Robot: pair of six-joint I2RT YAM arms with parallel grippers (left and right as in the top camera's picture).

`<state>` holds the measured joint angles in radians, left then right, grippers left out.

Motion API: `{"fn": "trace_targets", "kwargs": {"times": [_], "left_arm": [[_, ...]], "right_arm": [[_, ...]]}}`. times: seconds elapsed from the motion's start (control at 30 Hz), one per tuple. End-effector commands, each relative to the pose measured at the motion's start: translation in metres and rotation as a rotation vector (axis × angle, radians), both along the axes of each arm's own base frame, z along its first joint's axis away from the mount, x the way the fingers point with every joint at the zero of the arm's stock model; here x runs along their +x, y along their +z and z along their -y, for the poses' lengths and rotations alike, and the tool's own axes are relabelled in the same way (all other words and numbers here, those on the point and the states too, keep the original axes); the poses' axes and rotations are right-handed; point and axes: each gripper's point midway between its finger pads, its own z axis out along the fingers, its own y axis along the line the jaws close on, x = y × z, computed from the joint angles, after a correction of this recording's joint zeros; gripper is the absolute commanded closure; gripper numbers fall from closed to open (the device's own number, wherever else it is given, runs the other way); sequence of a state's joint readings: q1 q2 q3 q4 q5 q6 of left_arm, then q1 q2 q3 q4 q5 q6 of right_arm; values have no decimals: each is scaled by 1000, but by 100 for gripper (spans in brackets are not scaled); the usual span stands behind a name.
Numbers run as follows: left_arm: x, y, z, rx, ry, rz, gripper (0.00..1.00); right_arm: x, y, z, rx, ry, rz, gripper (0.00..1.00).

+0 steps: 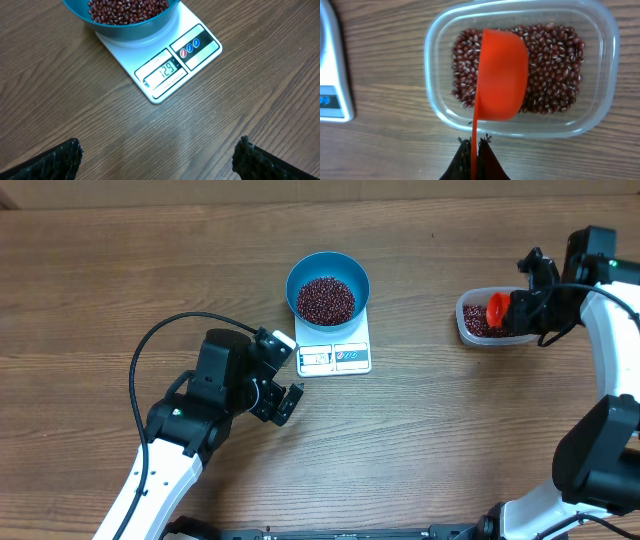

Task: Scoop item into bowl and weigh 150g on scale
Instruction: 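Move the red scoop with the right gripper back to the bean tub, then dip the red scoop into the tub beans and lift it filled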

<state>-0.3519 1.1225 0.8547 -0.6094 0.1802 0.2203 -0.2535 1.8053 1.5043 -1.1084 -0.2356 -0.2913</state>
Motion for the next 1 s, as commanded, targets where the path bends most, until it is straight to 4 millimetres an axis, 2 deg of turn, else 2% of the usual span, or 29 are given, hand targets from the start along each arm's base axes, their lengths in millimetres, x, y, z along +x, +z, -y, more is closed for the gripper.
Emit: {"fn": "trace_targets", "kwargs": {"times": [0.0,0.13,0.23,0.77,0.97], "left_arm": [[-2,-5,2,9,-27,-7,1],[-2,-5,2,9,-27,-7,0],[-2,-5,2,9,-27,-7,0],[-2,-5,2,9,-27,-7,0],[-2,-5,2,9,-27,-7,0]], "right_arm": [[-3,-7,3,-13,-56,3,96],[-2,-25,0,-9,-49,15,96],[1,-30,-5,10,-40,33,96],[7,-28,-41,73,42,54,96],[7,-28,-42,75,40,52,96]]}}
